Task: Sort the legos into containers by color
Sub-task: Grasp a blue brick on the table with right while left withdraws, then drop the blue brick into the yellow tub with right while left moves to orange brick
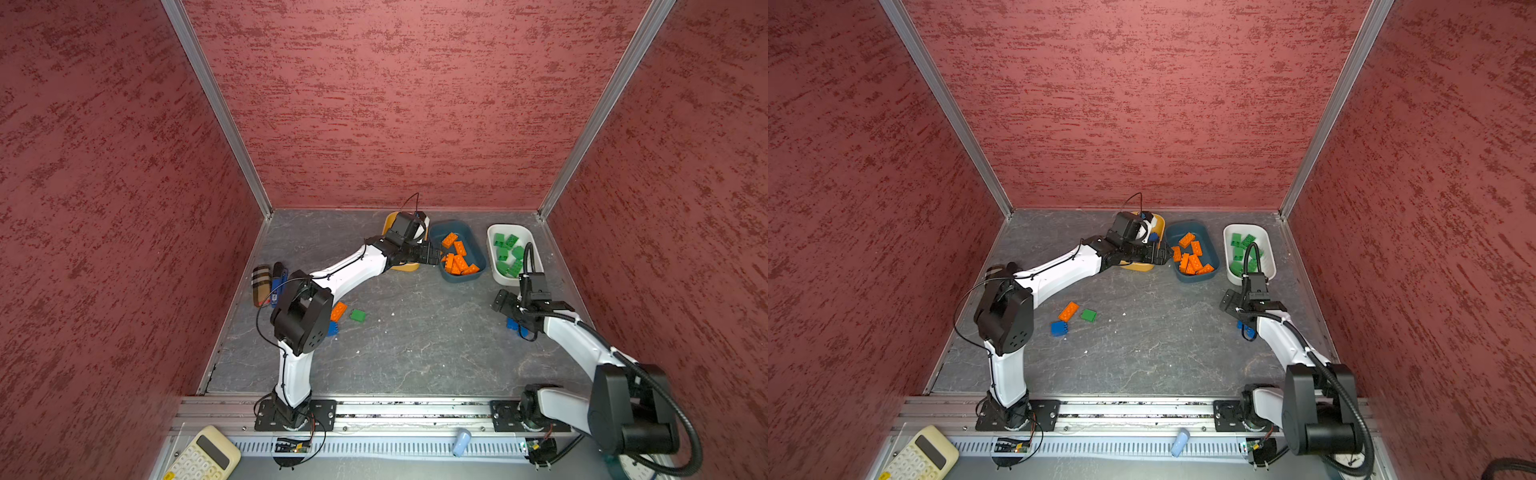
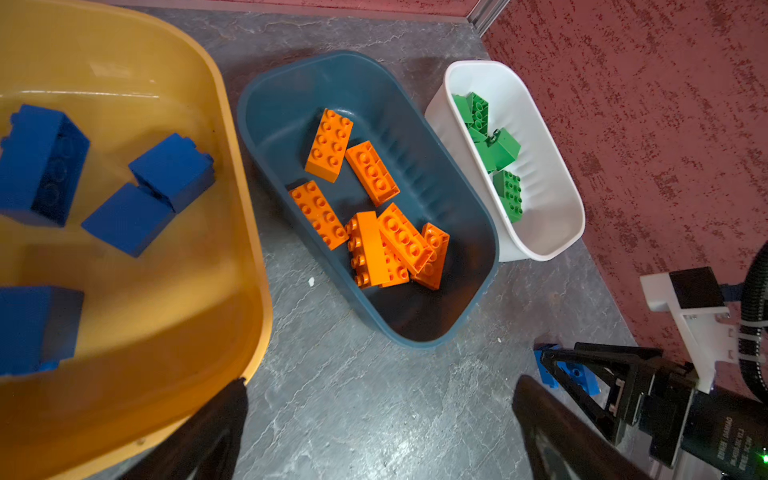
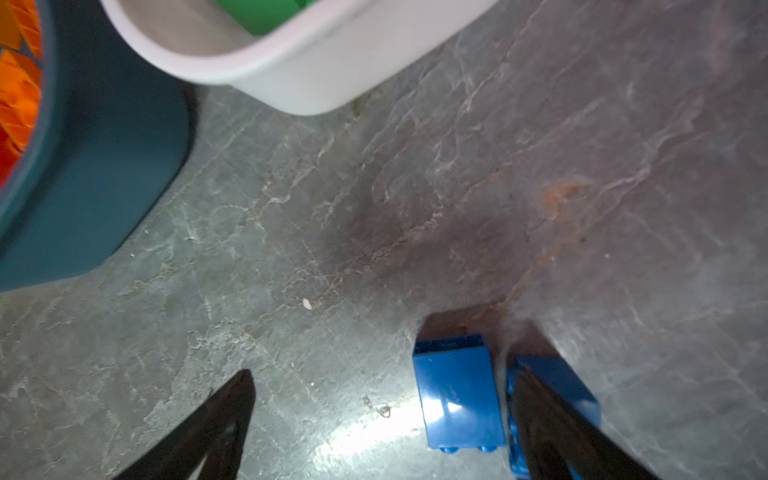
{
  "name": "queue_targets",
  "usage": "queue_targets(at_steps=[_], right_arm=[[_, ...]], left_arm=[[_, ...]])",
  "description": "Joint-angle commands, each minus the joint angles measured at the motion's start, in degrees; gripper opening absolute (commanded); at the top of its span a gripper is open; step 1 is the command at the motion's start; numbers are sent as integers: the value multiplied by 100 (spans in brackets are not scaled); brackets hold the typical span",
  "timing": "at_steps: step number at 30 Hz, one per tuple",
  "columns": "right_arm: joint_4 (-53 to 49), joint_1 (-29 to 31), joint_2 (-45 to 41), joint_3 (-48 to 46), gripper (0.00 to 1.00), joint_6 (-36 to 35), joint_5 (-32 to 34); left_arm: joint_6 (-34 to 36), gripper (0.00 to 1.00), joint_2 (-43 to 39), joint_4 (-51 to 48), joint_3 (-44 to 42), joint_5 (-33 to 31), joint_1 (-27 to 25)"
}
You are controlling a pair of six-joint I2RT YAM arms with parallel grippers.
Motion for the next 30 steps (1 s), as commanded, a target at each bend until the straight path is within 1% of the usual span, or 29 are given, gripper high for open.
queue_targets(at_steps=[1,7,9,12,15,17,21,24,27,30], right_arm=[[-353,-24,161,285,94,-128,231],[-596,-6,569,488,91,-306,119],[-547,35,652,493,90,-390,-145],[-314,162,628,455,87,-509,-797],[-199,264,535,437,87,-554,-1054],[-222,284,508,424,86,-530,-891],[-384,284,575,428,86,-350,-69],[-544,308,772,474,83,-222,289],[-613,429,927,495,77,-136,538],[-599,608,1083,528,64,-144,446]], left_arm=[[123,100,-458,196,-382,-216,36],[-6,100,-816,261,-956,-334,87],[-17,100,-856,256,-1024,-357,94],[-19,99,-879,208,-1071,-369,95],[-1,99,-883,126,-1053,-386,102],[1,99,-893,90,-1077,-412,102],[-18,99,-910,61,-1114,-447,96],[-43,99,-921,61,-1149,-465,97],[-52,100,-911,42,-1166,-508,99],[-53,100,-910,8,-1173,-551,98]])
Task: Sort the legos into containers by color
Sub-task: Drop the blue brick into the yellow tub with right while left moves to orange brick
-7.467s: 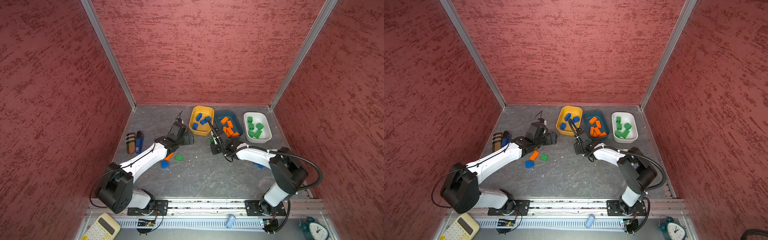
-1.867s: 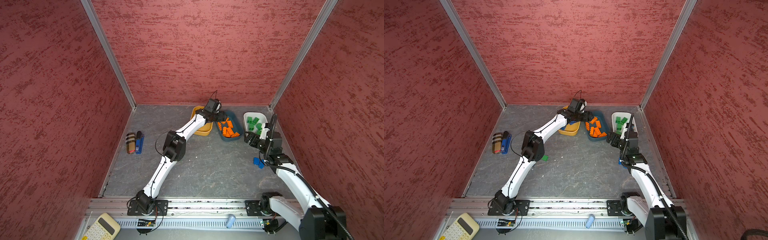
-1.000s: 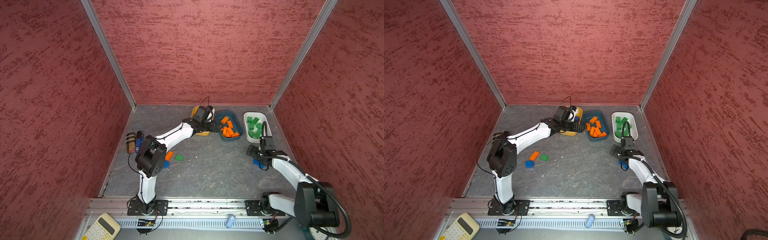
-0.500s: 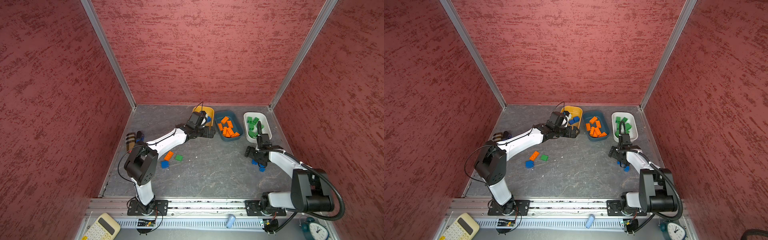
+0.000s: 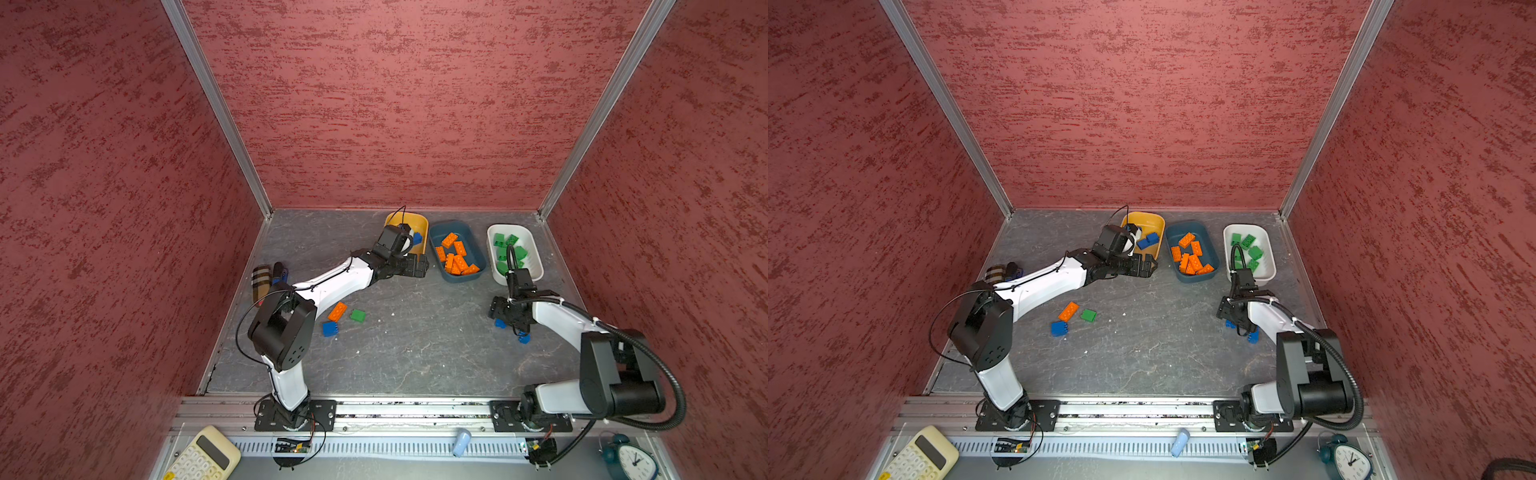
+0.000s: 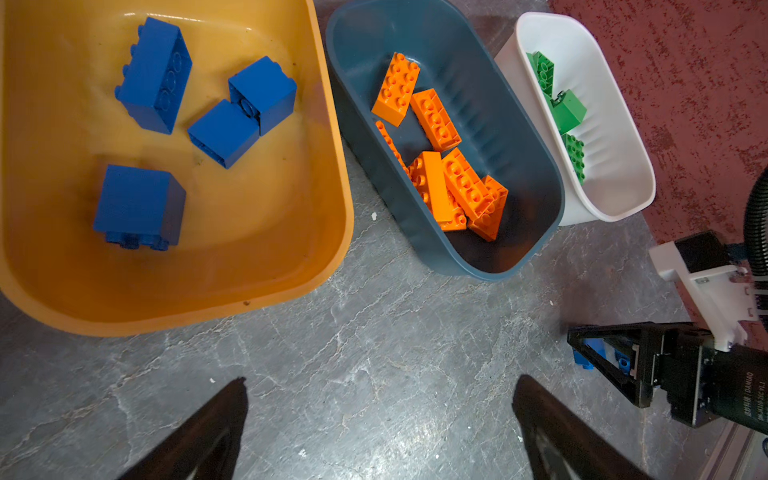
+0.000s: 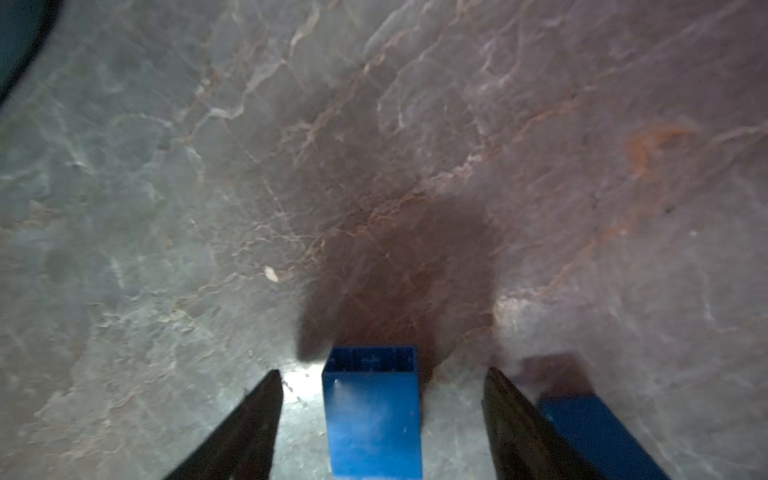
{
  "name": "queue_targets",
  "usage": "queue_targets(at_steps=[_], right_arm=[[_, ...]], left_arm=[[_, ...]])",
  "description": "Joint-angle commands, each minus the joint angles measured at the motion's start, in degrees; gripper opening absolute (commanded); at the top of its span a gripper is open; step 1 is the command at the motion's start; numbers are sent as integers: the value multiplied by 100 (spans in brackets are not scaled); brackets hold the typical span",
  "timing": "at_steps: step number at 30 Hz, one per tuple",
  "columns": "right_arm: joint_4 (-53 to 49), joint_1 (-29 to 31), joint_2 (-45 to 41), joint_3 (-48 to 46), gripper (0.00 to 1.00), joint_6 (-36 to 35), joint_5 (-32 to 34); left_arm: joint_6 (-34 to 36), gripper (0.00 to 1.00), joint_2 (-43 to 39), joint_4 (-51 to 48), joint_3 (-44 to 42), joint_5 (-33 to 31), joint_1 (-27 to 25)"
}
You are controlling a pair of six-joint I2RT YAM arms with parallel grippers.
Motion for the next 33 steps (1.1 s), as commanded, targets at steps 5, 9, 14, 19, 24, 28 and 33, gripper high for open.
queue_targets(at_steps=[5,9,14,19,24,28,33], right_arm=[[-248,523,355,311,44,165,490],[-127,872,228,506,33,95,444],[265,1482,204,1090,29,-238,-103],[1262,2048,460,1572,29,-412,-772],[2259,2492,1177,2358,30,-725,-1269],[2813,2647,1952,3098,31,-740,-1148],[3087,2669,2953,4037,32,-516,-635]], left_arm=[[-62,99,-264,-49,-101,-349,14],[-103,99,-448,-34,-250,-687,24],[-298,100,-845,101,-672,-1072,117],[-649,99,-1178,-183,-1039,-1445,313],[-987,99,-1492,-732,-1427,-1782,516],[-1274,100,-1668,-1330,-1678,-2011,720],[-1536,99,-1730,-1895,-1882,-1994,859]])
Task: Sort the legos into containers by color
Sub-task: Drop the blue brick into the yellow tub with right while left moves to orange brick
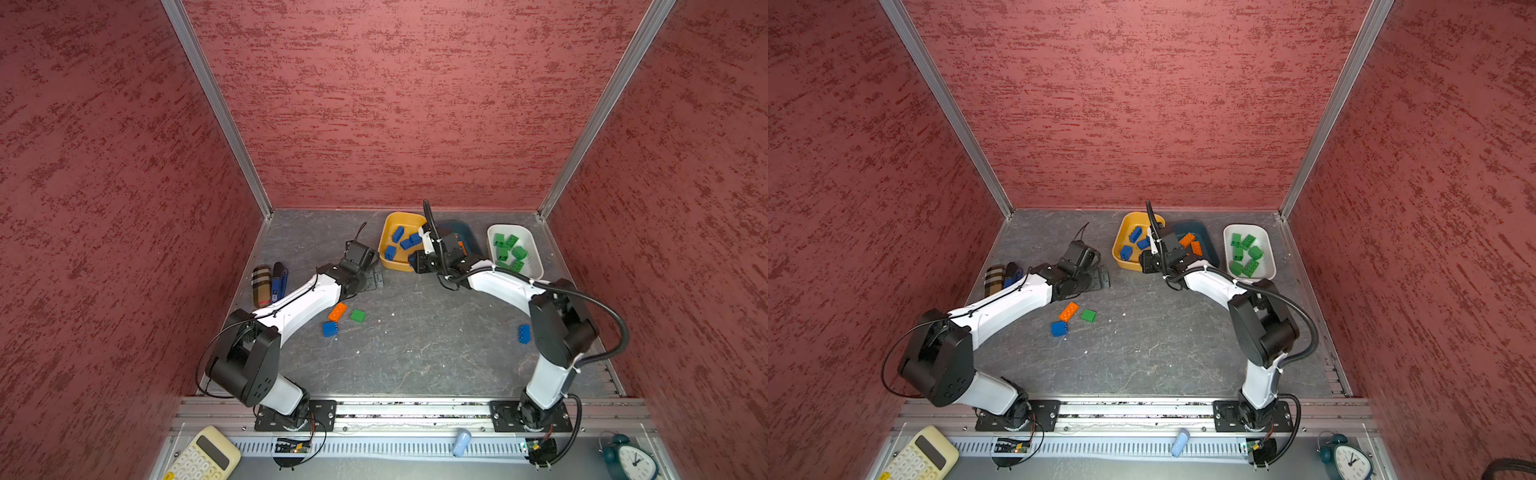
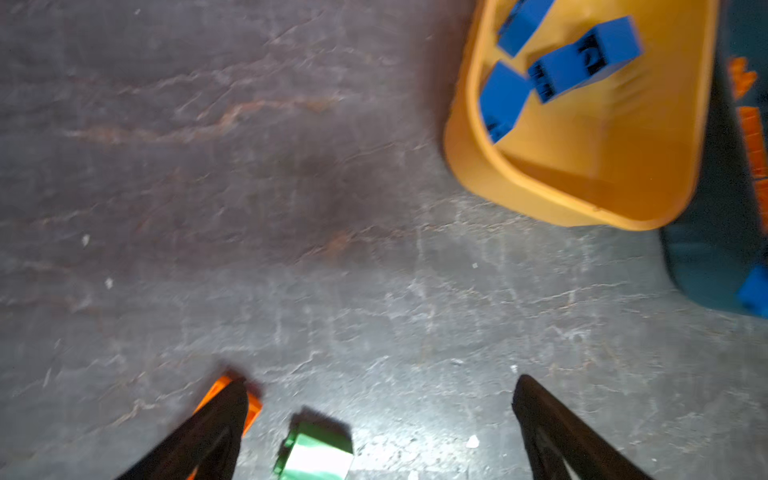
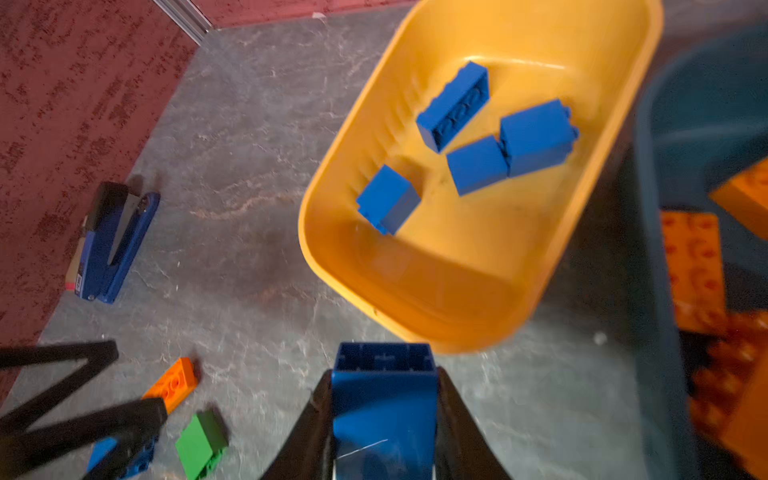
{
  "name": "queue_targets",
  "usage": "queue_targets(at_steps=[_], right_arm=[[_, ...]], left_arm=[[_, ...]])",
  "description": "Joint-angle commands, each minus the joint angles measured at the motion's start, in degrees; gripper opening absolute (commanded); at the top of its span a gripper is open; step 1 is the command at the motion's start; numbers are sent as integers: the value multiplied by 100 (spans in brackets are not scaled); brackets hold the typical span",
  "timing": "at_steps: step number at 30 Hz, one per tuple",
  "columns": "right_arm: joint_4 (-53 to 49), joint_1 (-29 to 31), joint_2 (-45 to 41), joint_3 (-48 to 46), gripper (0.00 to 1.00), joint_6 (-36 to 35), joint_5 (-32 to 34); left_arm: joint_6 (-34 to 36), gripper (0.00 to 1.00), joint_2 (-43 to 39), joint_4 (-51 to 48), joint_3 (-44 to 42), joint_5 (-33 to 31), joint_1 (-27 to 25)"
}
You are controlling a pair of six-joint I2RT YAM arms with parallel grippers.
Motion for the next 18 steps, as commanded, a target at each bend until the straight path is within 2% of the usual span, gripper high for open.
queue_targets(at_steps=[1,4,8,12,14,18], right_arm=[[426,-15,527,614,32,52,344],[267,-16,1007,1209,38,122,349],[126,-7,1164,1542,61,133,368],[157,-8,908,1351,77,40,503],[172,-7,716,1164,99,1,606],[372,-6,335,670,99,15,870]], left_arm=[[-315,100,-135,-592,-104,-68,42],[-520,99,-86,-827,-150,101,-17],[-790,99,3,-1139,-204,15,-73],[-1056,100,133,-1524,-177,-263,143],[-1277,99,168,-1672,-175,-307,311],[-1756,100,248,-1512,-255,-116,621]])
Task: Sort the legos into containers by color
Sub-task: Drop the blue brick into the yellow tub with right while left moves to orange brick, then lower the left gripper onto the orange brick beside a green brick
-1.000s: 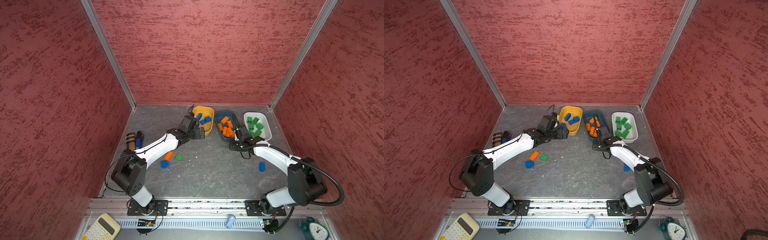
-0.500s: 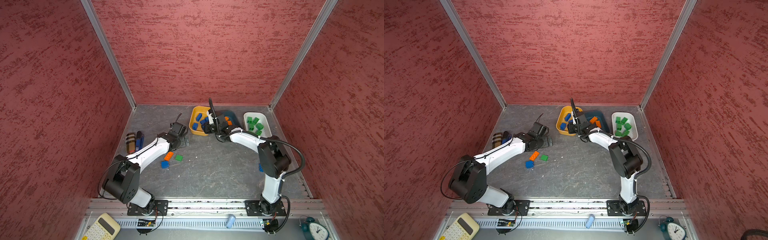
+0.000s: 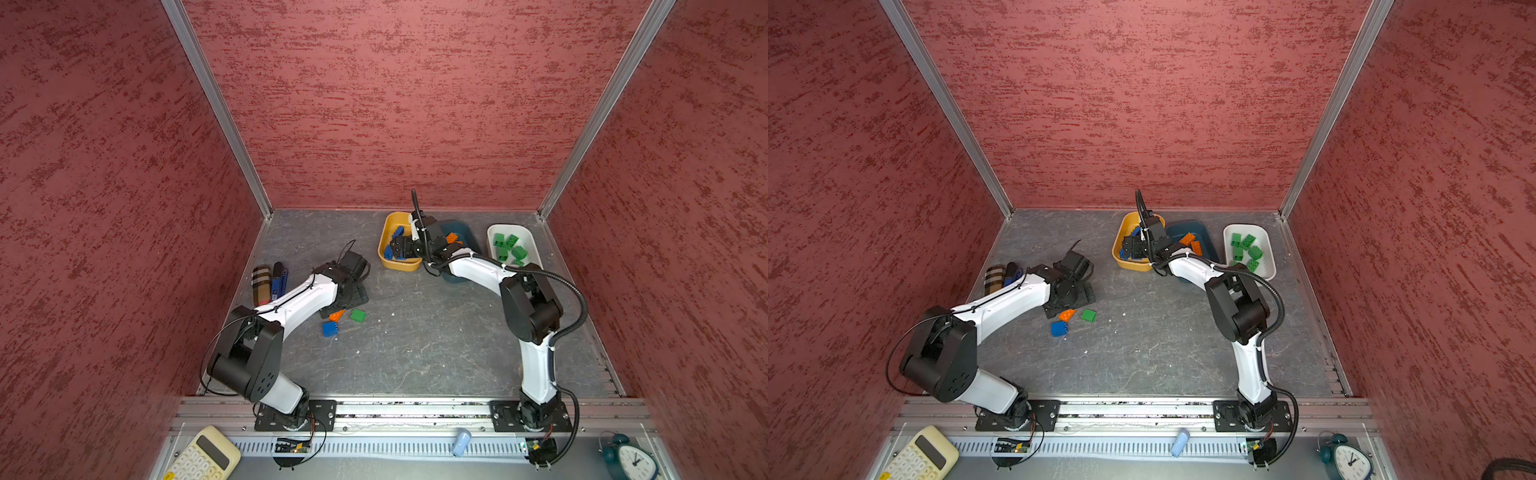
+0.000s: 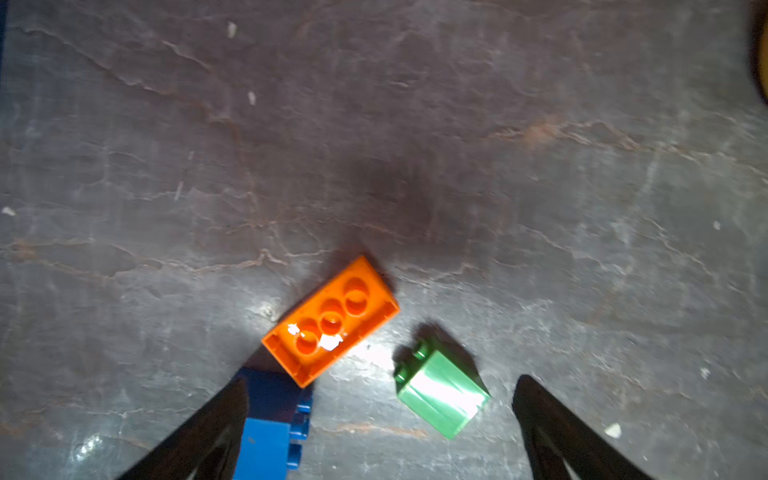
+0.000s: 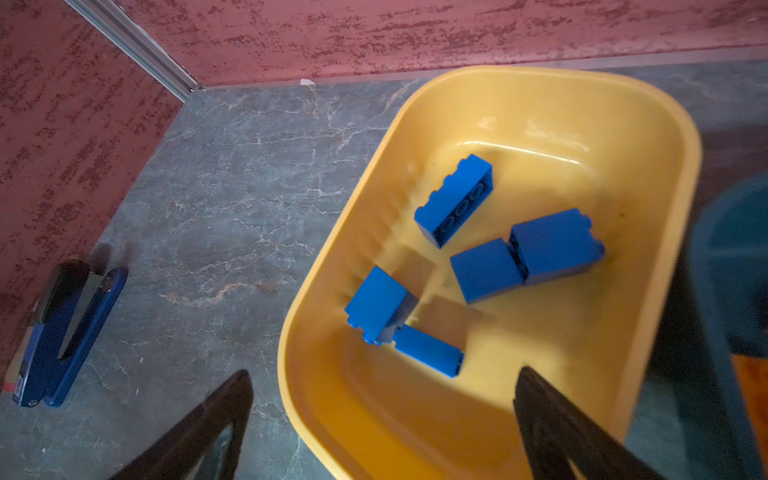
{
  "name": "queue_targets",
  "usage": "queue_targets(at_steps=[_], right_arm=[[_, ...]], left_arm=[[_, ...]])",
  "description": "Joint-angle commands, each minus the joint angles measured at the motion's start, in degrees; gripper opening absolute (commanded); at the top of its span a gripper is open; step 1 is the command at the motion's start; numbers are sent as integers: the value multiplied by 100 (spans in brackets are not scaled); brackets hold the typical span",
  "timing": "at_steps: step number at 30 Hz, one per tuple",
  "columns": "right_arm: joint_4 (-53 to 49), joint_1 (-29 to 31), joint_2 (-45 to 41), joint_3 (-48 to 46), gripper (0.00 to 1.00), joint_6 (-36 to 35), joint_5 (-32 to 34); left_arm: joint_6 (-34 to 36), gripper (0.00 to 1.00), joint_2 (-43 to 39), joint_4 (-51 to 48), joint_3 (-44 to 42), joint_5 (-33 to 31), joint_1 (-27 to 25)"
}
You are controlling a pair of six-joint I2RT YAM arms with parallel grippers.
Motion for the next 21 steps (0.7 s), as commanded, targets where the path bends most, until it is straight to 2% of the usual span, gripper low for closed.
queue_targets(at_steps=[1,6,9,14,21], right_arm=[[274,0,-505,-336,99,-34,394],[351,0,-717,-653,99,38,402],[341,-1,-743,-745,99,31,407],[307,-2,-704,-772,99,21,413],[290,0,-730,-800,99,4,418]], left_arm=[[-584,100,87,56,-134,59,212],[-908,100,353,731,-309,646,437],[-1066,99,481,706,-274,791,393],[-1601,99,439,772,-547,762,252],[-2008,99,501,1282,-920,533,470]])
